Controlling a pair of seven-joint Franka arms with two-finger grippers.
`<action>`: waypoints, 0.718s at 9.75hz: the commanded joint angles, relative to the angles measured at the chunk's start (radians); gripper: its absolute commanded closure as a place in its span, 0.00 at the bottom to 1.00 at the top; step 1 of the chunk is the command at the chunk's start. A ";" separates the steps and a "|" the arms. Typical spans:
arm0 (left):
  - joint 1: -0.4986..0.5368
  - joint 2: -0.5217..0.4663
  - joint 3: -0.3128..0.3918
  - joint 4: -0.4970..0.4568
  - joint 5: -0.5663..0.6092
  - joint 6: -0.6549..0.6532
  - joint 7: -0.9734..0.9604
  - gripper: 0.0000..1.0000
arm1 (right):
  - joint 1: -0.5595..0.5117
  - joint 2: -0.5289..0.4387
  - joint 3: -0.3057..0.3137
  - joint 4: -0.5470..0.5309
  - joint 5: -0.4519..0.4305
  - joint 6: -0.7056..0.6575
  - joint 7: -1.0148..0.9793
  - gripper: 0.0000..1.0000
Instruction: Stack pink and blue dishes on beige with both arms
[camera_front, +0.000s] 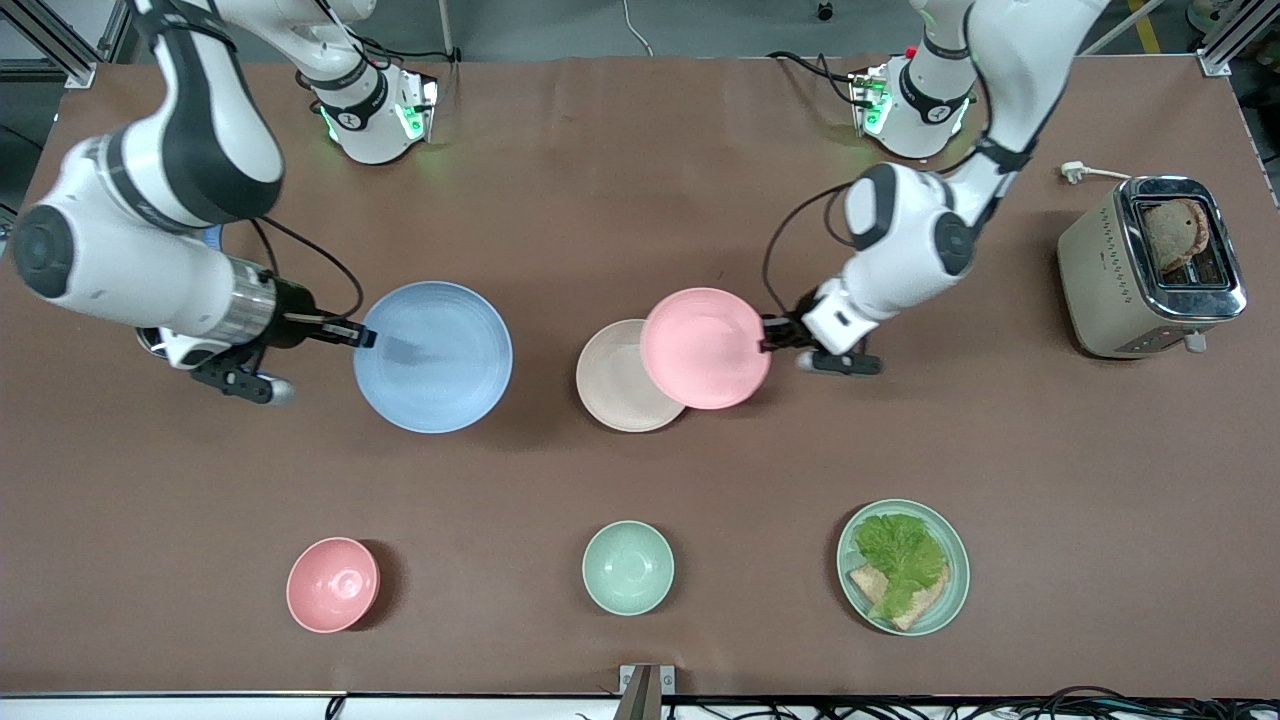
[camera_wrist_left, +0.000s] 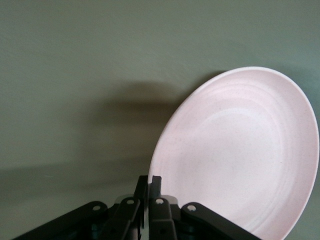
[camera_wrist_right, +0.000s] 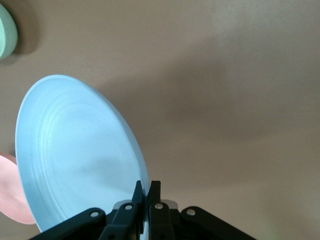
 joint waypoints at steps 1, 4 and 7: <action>-0.024 0.118 -0.022 0.066 0.146 0.046 -0.193 1.00 | -0.016 -0.036 0.048 -0.098 0.003 0.094 0.023 0.99; -0.044 0.276 -0.036 0.195 0.591 0.047 -0.636 1.00 | -0.014 -0.029 0.080 -0.160 0.114 0.190 0.026 0.99; -0.046 0.350 -0.069 0.228 0.928 0.047 -0.968 0.99 | -0.014 -0.026 0.114 -0.163 0.141 0.190 0.028 0.98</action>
